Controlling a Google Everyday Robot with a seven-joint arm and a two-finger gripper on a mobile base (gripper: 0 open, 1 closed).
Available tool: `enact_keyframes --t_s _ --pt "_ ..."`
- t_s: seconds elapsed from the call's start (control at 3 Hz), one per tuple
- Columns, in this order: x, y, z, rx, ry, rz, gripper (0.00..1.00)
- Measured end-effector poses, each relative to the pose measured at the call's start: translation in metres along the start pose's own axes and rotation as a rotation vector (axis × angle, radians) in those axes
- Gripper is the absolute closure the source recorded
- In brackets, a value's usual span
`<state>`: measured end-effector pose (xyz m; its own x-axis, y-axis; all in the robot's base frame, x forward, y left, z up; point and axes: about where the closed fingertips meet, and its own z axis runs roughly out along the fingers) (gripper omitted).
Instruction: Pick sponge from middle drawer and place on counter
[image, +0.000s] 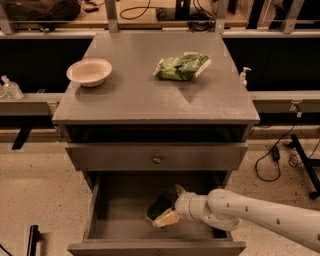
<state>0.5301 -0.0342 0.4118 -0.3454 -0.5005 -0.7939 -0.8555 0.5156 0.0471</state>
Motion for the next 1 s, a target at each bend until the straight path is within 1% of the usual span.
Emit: enact_keyframes --t_s 0.33,0.67,1.0 --pt "-0.001 0.004 0.007 0.025 -0.013 -0.044 0.0" --pt "0.003 0.005 0.021 0.044 -0.003 -0.09 0.0" --pt "0.008 0.007 0.032 0.02 0.007 -0.094 0.0"
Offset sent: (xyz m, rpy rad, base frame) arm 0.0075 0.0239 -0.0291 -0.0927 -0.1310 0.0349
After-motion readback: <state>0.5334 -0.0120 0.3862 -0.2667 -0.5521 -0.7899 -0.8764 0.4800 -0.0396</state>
